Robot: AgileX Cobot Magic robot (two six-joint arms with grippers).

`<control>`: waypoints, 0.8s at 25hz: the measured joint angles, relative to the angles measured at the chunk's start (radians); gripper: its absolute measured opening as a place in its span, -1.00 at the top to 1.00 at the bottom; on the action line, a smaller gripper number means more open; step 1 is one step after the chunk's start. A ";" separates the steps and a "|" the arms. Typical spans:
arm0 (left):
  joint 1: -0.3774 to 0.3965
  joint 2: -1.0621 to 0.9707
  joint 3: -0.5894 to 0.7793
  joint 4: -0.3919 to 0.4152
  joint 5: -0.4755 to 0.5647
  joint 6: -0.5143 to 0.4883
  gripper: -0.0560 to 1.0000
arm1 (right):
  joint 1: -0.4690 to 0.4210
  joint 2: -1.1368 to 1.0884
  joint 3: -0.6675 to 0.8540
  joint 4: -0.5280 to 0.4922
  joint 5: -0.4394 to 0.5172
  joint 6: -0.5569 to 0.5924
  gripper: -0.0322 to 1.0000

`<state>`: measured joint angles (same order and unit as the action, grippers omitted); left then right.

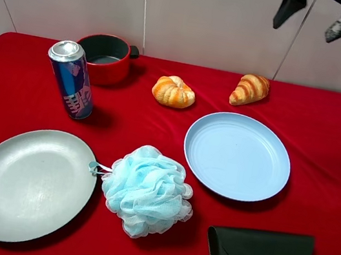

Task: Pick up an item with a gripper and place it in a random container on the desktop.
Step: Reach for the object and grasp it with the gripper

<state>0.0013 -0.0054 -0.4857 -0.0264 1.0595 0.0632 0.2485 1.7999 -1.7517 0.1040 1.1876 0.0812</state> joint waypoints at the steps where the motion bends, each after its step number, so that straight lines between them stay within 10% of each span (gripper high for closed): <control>1: 0.000 0.000 0.000 0.000 0.000 0.000 -0.99 | 0.000 0.027 -0.026 0.000 0.002 0.010 -0.40; 20: 0.000 0.000 0.000 0.000 0.000 0.000 -0.99 | 0.000 0.517 -0.445 -0.079 0.028 0.076 -0.40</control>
<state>0.0013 -0.0054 -0.4857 -0.0264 1.0595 0.0632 0.2485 2.3171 -2.1968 0.0250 1.2153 0.1576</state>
